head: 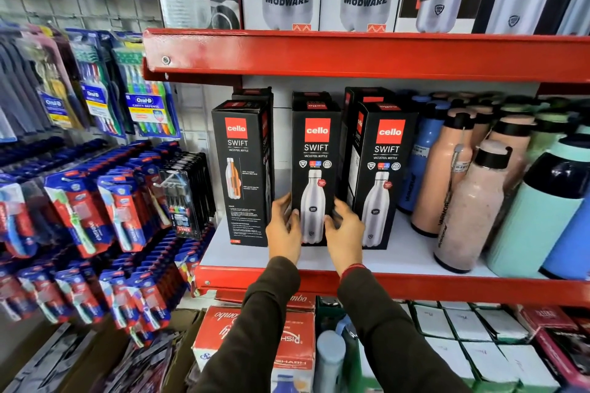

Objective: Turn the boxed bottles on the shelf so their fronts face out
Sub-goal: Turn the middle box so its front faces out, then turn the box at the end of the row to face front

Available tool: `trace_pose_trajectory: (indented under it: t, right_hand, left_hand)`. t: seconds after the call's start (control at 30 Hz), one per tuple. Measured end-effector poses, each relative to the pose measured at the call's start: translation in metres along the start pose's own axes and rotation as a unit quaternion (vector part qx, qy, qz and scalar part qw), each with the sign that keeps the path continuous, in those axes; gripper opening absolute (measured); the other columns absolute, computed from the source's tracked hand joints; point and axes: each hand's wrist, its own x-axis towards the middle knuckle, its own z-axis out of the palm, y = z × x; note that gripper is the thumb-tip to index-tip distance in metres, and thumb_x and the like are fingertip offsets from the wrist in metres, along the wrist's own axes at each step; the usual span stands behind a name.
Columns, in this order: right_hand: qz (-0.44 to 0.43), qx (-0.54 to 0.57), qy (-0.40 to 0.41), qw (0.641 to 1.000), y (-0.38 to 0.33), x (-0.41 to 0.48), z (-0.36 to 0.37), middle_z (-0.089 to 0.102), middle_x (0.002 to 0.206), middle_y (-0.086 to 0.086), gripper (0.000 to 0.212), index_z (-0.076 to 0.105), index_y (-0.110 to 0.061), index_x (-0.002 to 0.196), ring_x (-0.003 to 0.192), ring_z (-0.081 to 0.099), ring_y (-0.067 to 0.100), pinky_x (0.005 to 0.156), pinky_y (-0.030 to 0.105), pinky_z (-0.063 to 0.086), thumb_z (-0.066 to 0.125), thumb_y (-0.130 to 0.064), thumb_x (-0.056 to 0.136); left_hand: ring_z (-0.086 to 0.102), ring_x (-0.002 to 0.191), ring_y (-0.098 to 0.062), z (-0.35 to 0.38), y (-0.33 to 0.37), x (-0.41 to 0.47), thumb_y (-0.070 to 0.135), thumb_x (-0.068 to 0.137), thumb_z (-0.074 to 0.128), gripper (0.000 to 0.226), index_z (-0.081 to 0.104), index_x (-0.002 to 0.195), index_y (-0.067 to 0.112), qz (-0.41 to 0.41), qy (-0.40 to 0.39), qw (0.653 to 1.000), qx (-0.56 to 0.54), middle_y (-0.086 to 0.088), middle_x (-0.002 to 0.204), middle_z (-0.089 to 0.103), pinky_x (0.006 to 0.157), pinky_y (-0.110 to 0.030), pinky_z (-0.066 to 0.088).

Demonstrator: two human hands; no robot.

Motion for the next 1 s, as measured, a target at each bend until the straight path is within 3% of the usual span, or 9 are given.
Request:
trace_pose_trajectory:
  t: [0.2, 0.27, 0.33, 0.47, 0.57, 0.7, 0.77, 0.87, 1.0]
  right_hand:
    - [-0.038, 0.028, 0.064, 0.997, -0.003, -0.016, -0.001, 0.059, 0.127, 0.004, 0.048, 0.053, -0.017, 0.133, 0.113, 0.060, 0.017, 0.097, 0.037, 0.053, 0.062, -0.004, 0.088]
    - [-0.081, 0.032, 0.094, 0.992, -0.006, -0.023, 0.001, 0.056, 0.122, -0.001, 0.047, 0.053, -0.020, 0.131, 0.106, 0.059, 0.013, 0.090, 0.031, 0.055, 0.063, -0.006, 0.087]
    - [-0.127, 0.043, 0.101, 0.986, -0.014, -0.030, 0.006, 0.055, 0.117, -0.002, 0.042, 0.056, -0.022, 0.126, 0.100, 0.059, 0.008, 0.086, 0.023, 0.052, 0.062, -0.006, 0.087]
    - [-0.168, 0.069, 0.043, 0.983, -0.033, -0.037, 0.027, 0.061, 0.114, 0.001, 0.035, 0.060, -0.018, 0.121, 0.095, 0.060, 0.002, 0.082, 0.013, 0.050, 0.060, -0.004, 0.089]
    - [-0.119, 0.068, -0.060, 0.989, -0.042, -0.036, 0.050, 0.060, 0.129, 0.001, 0.040, 0.053, -0.016, 0.134, 0.110, 0.059, 0.005, 0.094, 0.018, 0.048, 0.053, -0.007, 0.094]
    - [-0.070, -0.007, -0.146, 0.987, -0.045, -0.033, 0.080, 0.053, 0.141, 0.010, 0.045, 0.040, -0.013, 0.144, 0.132, 0.049, 0.021, 0.112, 0.031, 0.037, 0.041, -0.009, 0.099]
    - [-0.057, -0.040, -0.146, 0.987, -0.044, -0.031, 0.091, 0.056, 0.138, 0.014, 0.046, 0.039, -0.013, 0.145, 0.130, 0.050, 0.026, 0.112, 0.037, 0.038, 0.039, -0.009, 0.099]
    - [-0.040, -0.054, -0.141, 0.988, -0.042, -0.031, 0.101, 0.053, 0.140, 0.013, 0.048, 0.037, -0.012, 0.145, 0.132, 0.048, 0.025, 0.113, 0.035, 0.036, 0.039, -0.006, 0.098]
    - [-0.041, -0.031, -0.125, 0.991, -0.041, -0.037, 0.107, 0.053, 0.139, 0.012, 0.051, 0.038, -0.013, 0.144, 0.130, 0.050, 0.025, 0.112, 0.041, 0.039, 0.049, -0.006, 0.094]
  left_hand:
    - [0.052, 0.126, -0.008, -0.004, 0.000, -0.006, 0.013, 0.098, 0.049, 0.042, 0.043, 0.140, 0.019, 0.024, -0.008, 1.000, 0.002, 0.002, 0.140, 0.054, 0.103, -0.012, 0.040]
    - [0.053, 0.124, -0.008, -0.009, 0.004, -0.012, 0.014, 0.099, 0.049, 0.041, 0.044, 0.139, 0.020, 0.049, 0.015, 0.999, 0.001, 0.002, 0.139, 0.054, 0.097, -0.005, 0.041]
    - [0.053, 0.124, -0.008, -0.018, 0.009, -0.014, 0.013, 0.099, 0.047, 0.038, 0.047, 0.136, 0.020, 0.086, 0.050, 0.995, 0.012, 0.002, 0.134, 0.056, 0.098, -0.010, 0.043]
    - [0.042, 0.123, -0.001, -0.040, 0.016, -0.004, 0.004, 0.096, 0.047, 0.039, 0.050, 0.133, 0.015, 0.167, 0.165, 0.967, 0.100, 0.001, 0.129, 0.049, 0.104, -0.013, 0.029]
    - [0.037, 0.129, -0.013, -0.059, 0.018, 0.012, 0.008, 0.093, 0.047, 0.046, 0.045, 0.139, 0.014, 0.103, 0.255, 0.950, 0.150, -0.006, 0.142, 0.042, 0.101, -0.026, 0.024]
    - [0.034, 0.142, -0.023, -0.088, -0.003, 0.034, 0.020, 0.097, 0.037, 0.049, 0.038, 0.145, 0.010, 0.034, 0.150, 0.984, 0.095, -0.011, 0.153, 0.036, 0.117, -0.042, 0.027]
    - [0.036, 0.142, -0.023, -0.098, -0.004, 0.036, 0.027, 0.103, 0.034, 0.046, 0.038, 0.145, 0.011, -0.039, 0.086, 0.995, 0.035, -0.010, 0.152, 0.040, 0.118, -0.035, 0.025]
    - [0.045, 0.131, -0.016, -0.105, 0.004, 0.034, 0.039, 0.104, 0.025, 0.050, 0.047, 0.140, 0.011, -0.137, 0.047, 0.988, -0.050, -0.004, 0.141, 0.051, 0.107, -0.025, 0.030]
    - [0.058, 0.112, -0.006, -0.116, 0.003, 0.037, 0.044, 0.103, 0.018, 0.052, 0.056, 0.129, 0.020, -0.134, 0.024, 0.984, -0.118, 0.005, 0.119, 0.061, 0.087, -0.013, 0.041]
